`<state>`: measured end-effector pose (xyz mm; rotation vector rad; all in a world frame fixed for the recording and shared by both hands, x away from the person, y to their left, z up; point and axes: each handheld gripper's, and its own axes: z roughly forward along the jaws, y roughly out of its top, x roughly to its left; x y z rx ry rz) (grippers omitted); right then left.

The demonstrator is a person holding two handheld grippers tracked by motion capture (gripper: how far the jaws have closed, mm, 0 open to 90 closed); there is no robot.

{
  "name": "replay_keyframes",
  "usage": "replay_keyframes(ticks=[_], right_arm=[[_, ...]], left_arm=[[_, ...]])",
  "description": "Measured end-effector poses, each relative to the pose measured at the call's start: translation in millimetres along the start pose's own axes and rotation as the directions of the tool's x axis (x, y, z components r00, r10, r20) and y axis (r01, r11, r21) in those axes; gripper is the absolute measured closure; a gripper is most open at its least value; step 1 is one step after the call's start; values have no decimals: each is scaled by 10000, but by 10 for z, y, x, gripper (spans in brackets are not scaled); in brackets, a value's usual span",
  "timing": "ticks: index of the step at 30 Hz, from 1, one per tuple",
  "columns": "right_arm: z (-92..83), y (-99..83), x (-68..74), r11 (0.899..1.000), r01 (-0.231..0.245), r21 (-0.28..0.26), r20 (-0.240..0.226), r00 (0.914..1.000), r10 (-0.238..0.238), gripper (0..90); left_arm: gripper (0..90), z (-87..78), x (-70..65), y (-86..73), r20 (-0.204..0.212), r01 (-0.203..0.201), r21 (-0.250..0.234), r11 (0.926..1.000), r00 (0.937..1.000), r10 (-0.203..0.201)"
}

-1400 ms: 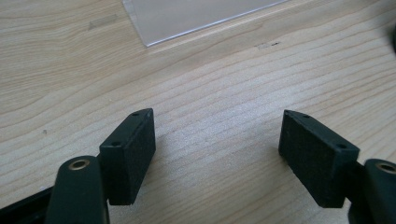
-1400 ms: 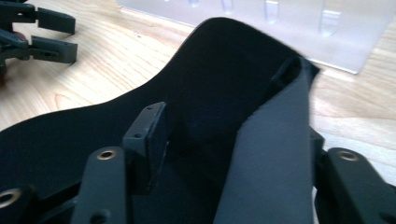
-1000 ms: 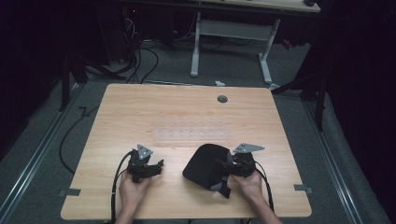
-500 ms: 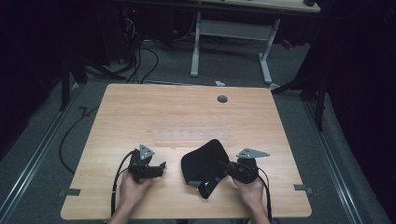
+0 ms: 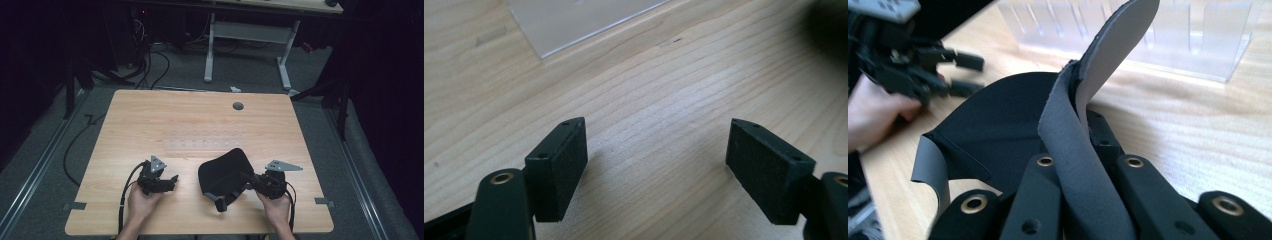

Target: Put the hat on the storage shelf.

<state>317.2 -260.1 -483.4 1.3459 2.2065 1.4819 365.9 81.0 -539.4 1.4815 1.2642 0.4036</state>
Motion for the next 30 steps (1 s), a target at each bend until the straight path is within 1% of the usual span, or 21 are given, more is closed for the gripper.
replay_keyframes(ticks=[2, 3, 4, 5, 7, 8, 9, 11, 14, 16, 17, 19, 20, 21, 22, 23, 26, 27, 28, 29, 30], right_arm=[[-14, 10, 3, 9997, -233, -91, -167, 9996, 231, 862], [-14, 10, 3, 9997, -233, -91, -167, 9996, 231, 862], [-6, 25, -1, 9993, -367, -40, -275, 9990, 365, 863], [1, 43, 11, 9992, -392, 31, -274, 9989, 393, 862], [7, 84, 37, 9996, -227, 143, -258, 9994, 230, 862], [7, 84, 37, 9996, -227, 143, -258, 9994, 230, 862], [6, 132, 69, 9997, -140, 202, -275, 9995, 145, 862], [5, 184, 90, 9997, -74, 241, -292, 9995, 81, 862], [-2, 254, 123, 9998, -71, 209, -234, 9997, 76, 862], [-7, 298, 142, 9998, -150, 155, -301, 9994, 154, 862], [-5, 312, 149, 9997, -186, 147, -358, 9992, 191, 862], [13, 329, 163, 9994, -308, 183, -512, 9982, 317, 862], [13, 329, 163, 9994, -308, 183, -512, 9982, 317, 862], [45, 341, 176, 9989, -373, 284, -601, 9974, 390, 862], [45, 341, 176, 9989, -373, 284, -601, 9974, 390, 862], [72, 354, 196, 9985, -388, 392, -611, 9973, 411, 861], [88, 362, 217, 9983, -373, 441, -635, 9972, 401, 861], [106, 365, 237, 9979, -367, 534, -648, 9971, 401, 862], [112, 365, 251, 9973, -378, 622, -606, 9973, 415, 861], [124, 367, 259, 9971, -274, 709, -534, 9981, 312, 861], [130, 369, 269, 9965, -236, 798, -461, 9986, 273, 861]], left_arm=[[257, -75, -44, 29, 362, 83, -126, 9999, 9993, -79], [261, -75, -44, 29, 362, 83, -126, 9999, 9993, -79], [261, -158, -101, 51, 674, 140, -258, 9996, 9977, -122], [261, -198, -129, 58, 828, 101, -336, 9994, 9965, -72], [262, -268, -184, 71, 1137, 34, -421, 9991, 9935, 14], [265, -268, -184, 71, 1137, 34, -421, 9991, 9935, 14], [274, -317, -236, 84, 1480, 12, -427, 9991, 9890, 51], [275, -362, -291, 102, 1786, -74, -440, 9990, 9838, 152], [264, -426, -377, 129, 2121, -281, -587, 9979, 9764, 400], [254, -467, -438, 145, 2333, -397, -690, 9968, 9709, 548], [248, -484, -467, 151, 2440, -525, -716, 9960, 9673, 686], [240, -504, -527, 157, 2625, -723, -727, 9947, 9608, 891], [234, -504, -527, 157, 2625, -723, -727, 9947, 9608, 891], [232, -508, -572, 158, 2738, -924, -803, 9925, 9553, 1111], [231, -508, -572, 158, 2738, -924, -803, 9925, 9553, 1111], [227, -497, -608, 157, 2794, -1059, -737, 9916, 9523, 1225], [223, -482, -637, 155, 2841, -1083, -721, 9915, 9507, 1245], [224, -483, -670, 155, 2916, -1202, -853, 9891, 9462, 1401], [239, -493, -689, 148, 2910, -1414, -1058, 9843, 9421, 1666], [258, -495, -709, 137, 2902, -1564, -1255, 9797, 9385, 1870], [267, -492, -724, 128, 2906, -1710, -1233, 9775, 9356, 2003]])
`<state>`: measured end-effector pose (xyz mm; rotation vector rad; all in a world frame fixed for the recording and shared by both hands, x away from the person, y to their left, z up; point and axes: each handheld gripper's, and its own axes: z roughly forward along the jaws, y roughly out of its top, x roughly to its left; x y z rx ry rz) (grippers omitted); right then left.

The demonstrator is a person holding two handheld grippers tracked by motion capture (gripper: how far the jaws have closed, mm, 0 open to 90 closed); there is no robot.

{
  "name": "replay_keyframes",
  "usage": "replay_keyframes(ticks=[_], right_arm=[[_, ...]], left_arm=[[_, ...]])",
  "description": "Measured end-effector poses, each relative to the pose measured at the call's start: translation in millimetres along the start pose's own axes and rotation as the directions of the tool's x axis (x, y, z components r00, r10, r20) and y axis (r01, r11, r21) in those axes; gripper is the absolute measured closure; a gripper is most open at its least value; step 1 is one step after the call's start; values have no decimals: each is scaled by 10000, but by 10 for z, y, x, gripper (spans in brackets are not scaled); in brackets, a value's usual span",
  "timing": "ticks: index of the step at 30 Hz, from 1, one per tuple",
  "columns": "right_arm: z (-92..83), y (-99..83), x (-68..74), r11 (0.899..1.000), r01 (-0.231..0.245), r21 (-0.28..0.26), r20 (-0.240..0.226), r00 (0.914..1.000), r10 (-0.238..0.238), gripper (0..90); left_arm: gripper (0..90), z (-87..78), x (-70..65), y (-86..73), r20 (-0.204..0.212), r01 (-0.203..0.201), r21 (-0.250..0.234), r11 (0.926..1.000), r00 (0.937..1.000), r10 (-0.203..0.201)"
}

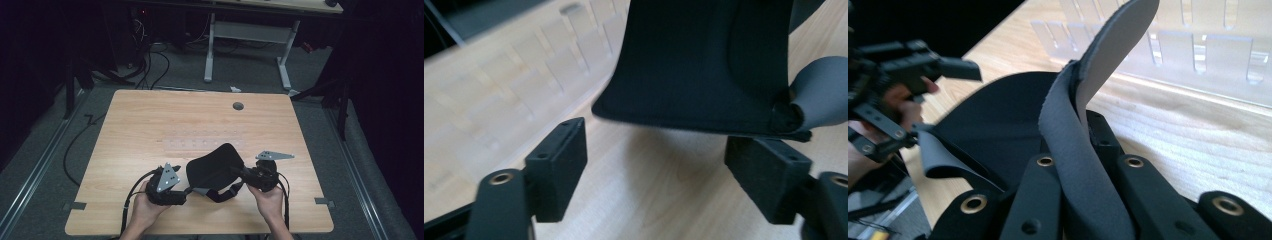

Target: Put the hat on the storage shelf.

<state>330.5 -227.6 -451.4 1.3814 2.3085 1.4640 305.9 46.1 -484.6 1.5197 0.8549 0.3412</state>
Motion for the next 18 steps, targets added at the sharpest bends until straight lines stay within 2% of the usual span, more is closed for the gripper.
replay_keyframes(ticks=[4, 7, 11, 14, 18], right_arm=[[-21, 5, 49, 9998, 92, 162, 357, 9993, -97, 861], [-24, 0, 39, 9995, -122, 298, 446, 9989, 109, 860], [-5, 10, 46, 9991, -99, 413, 403, 9992, 82, 860], [16, 40, 100, 9991, 100, 410, 550, 9984, -123, 860], [34, 55, 127, 9992, 109, 397, 412, 9991, -126, 859]], left_arm=[[271, 61, -32, -9, 156, 62, 268, 9996, 9999, -66], [270, 102, -46, 6, 230, 48, 447, 9990, 9997, -58], [278, 118, -49, 14, 296, 121, 515, 9986, 9995, -136], [292, 130, -45, 10, 134, -47, 537, 9985, 9999, 40], [325, 132, -15, 48, -50, 99, 550, 9984, 9999, -97]])
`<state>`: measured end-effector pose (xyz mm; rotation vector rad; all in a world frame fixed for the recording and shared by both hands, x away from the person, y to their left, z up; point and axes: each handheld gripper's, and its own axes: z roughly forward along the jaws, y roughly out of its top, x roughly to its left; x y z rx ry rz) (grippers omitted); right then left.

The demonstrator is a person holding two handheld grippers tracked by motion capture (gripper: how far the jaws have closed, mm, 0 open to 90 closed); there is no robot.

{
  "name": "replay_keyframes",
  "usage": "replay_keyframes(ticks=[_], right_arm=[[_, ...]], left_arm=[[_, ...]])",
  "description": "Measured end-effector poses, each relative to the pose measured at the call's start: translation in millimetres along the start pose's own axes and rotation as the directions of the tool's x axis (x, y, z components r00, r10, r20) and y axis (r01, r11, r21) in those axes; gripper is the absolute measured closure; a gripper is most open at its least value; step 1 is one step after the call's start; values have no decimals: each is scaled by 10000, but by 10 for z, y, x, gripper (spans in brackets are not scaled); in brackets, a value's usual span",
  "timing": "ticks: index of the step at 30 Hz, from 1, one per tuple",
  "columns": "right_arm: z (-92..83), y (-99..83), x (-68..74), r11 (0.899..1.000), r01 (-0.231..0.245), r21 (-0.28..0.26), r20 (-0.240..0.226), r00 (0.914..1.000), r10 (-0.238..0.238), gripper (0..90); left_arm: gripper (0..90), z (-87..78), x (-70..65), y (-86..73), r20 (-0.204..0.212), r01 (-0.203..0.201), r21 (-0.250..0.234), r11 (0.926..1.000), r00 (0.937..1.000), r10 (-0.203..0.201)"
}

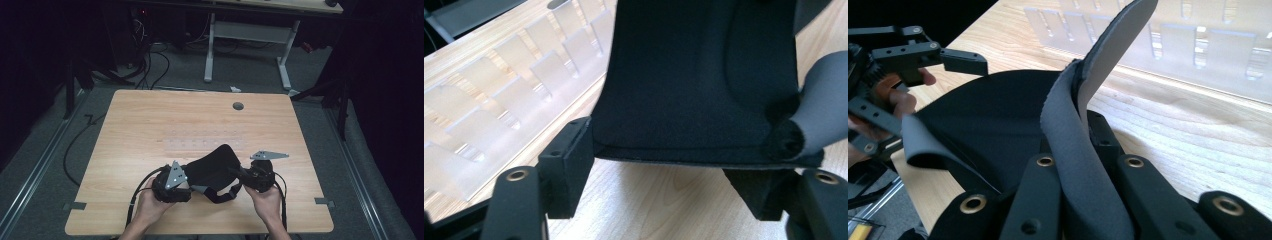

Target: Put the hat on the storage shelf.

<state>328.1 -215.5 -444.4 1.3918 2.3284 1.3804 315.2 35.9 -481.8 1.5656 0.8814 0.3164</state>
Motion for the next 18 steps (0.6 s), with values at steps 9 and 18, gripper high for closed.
replay_keyframes(ticks=[9, 18], right_arm=[[52, 30, 67, 9999, 114, -53, -158, 9998, -115, 858], [56, 67, 118, 9993, 159, -344, -448, 9988, -175, 818]], left_arm=[[513, 42, -86, -54, 19, -452, 220, 9987, 9990, 451], [723, -64, -53, 22, 520, -71, 471, 9989, 9986, 46]])
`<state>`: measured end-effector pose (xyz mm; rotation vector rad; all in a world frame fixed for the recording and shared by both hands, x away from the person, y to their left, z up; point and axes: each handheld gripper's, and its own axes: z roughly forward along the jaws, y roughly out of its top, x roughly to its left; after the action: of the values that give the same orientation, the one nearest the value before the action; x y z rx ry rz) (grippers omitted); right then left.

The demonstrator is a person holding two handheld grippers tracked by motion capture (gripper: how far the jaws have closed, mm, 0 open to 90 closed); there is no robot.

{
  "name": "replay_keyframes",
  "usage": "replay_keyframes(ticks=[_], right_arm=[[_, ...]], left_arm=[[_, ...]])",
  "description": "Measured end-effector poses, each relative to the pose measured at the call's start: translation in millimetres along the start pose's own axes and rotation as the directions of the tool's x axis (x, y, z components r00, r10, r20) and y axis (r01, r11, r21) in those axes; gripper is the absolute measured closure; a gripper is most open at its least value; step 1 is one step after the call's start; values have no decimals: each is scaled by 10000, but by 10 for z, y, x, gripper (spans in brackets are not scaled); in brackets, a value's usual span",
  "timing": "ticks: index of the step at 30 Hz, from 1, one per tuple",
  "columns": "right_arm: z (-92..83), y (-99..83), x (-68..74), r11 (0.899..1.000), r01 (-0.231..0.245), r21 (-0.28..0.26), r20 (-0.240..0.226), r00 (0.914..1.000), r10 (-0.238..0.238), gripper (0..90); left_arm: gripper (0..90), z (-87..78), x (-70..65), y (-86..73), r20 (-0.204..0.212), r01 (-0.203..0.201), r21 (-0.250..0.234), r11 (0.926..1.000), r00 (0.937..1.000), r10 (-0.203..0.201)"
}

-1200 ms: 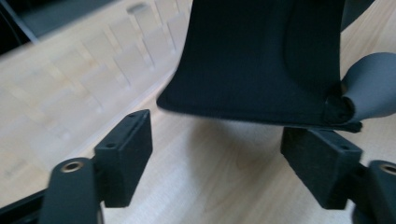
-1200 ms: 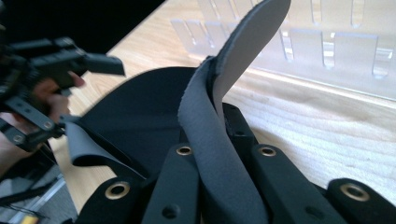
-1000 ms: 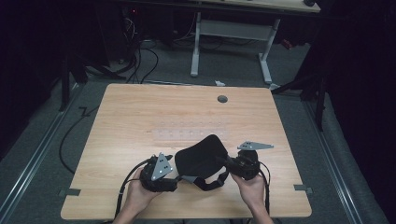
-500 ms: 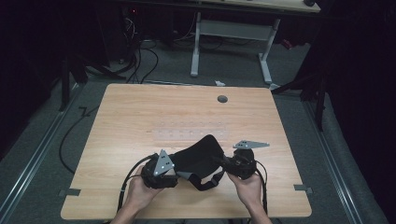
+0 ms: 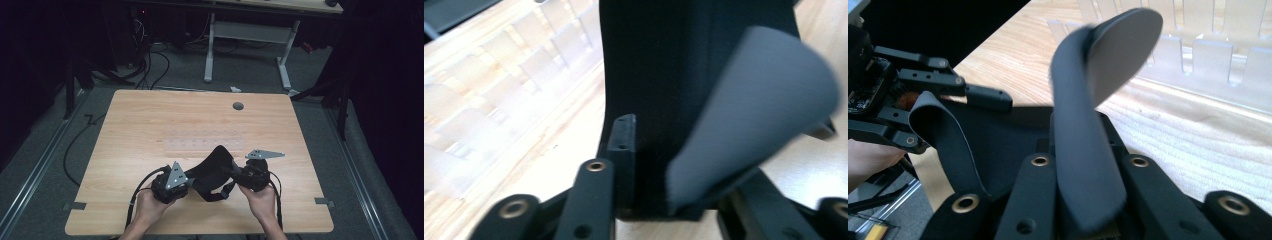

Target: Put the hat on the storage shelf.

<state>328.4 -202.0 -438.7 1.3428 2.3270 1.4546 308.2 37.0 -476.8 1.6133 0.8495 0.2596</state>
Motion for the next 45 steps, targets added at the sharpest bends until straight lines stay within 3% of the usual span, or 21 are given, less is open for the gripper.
replay_keyframes(ticks=[8, 12, 18, 19, 23, 25, 26, 27, 28, 29, 30, 31, 32, 33, 34, 35, 36, 37, 40, 41, 45], right_arm=[[67, 97, -24, 10000, 11, -93, 59, 10000, -11, 726], [129, 132, -21, 9998, -37, -173, -113, 9999, 35, 587], [8, 101, -94, 9948, -271, -978, -208, 9995, 252, 470], [-59, 58, -145, 9931, -264, -1139, 79, 9996, 275, 461], [-123, -89, -346, 9922, -277, -1211, 608, 9975, 353, 436], [-108, -179, -453, 9970, -89, -764, 1839, 9827, 229, 429], [-108, -179, -453, 9970, -89, -764, 1839, 9827, 229, 429], [-97, -292, -561, 9992, -99, -397, 2693, 9628, 203, 414], [-92, -353, -613, 9995, -84, -310, 3089, 9509, 176, 404], [-92, -353, -613, 9995, -84, -310, 3089, 9509, 176, 404], [-79, -475, -707, 9998, -169, -89, 3699, 9289, 190, 386], [-69, -533, -749, 9999, -114, 12, 4002, 9164, 100, 373], [-69, -533, -749, 9999, -114, 12, 4002, 9164, 100, 373], [-49, -625, -819, 9997, -2, 236, 4772, 8787, -111, 318], [-45, -661, -851, 9997, 33, 259, 5140, 8577, -161, 303], [-46, -689, -883, 9998, -37, 201, 5369, 8436, -77, 301], [-46, -689, -883, 9998, -37, 201, 5369, 8436, -77, 301], [-55, -716, -935, 9996, -266, 65, 5589, 8290, 184, 286], [-27, -742, -982, 9990, -339, 288, 5866, 8098, 105, 284], [-3, -753, -998, 9983, -351, 475, 5901, 8073, 3, 279], [-1, -744, -1018, 9980, -452, 438, 5786, 8155, 116, 274]], left_arm=[[859, -61, -80, 29, 870, 72, 261, 9996, 9962, -95], [865, -47, -86, 72, 852, 15, 329, 9995, 9964, -43], [865, -63, -33, 112, 686, 219, 184, 9996, 9974, -231], [865, -85, -6, 128, 744, 591, -10, 9983, 9955, -589], [865, -125, 69, 161, 681, 1128, -269, 9933, 9915, -1108], [865, -163, 118, 223, 674, 1633, -470, 9855, 9848, -1600], [865, -163, 118, 223, 674, 1633, -470, 9855, 9848, -1600], [864, -193, 152, 273, 612, 1826, -604, 9813, 9820, -1790], [864, -201, 170, 298, 529, 1956, -673, 9784, 9799, -1923], [864, -201, 170, 298, 529, 1956, -673, 9784, 9799, -1923], [864, -208, 190, 319, 394, 1980, -753, 9773, 9799, -1955], [864, -234, 235, 361, 274, 2022, -871, 9755, 9793, -2006], [864, -234, 235, 361, 274, 2022, -871, 9755, 9793, -2006], [864, -254, 290, 402, 222, 2182, -1002, 9707, 9759, -2171], [864, -262, 322, 421, 177, 2242, -1041, 9690, 9745, -2236], [864, -271, 351, 442, 154, 2364, -1103, 9654, 9716, -2362], [864, -271, 351, 442, 154, 2364, -1103, 9654, 9716, -2362], [864, -293, 400, 483, 107, 2540, -1266, 9589, 9669, -2548], [864, -326, 448, 539, -14, 2698, -1570, 9500, 9619, -2734], [864, -334, 460, 554, -41, 2764, -1682, 9462, 9597, -2811], [864, -343, 513, 605, -40, 3014, -1908, 9342, 9514, -3078]])
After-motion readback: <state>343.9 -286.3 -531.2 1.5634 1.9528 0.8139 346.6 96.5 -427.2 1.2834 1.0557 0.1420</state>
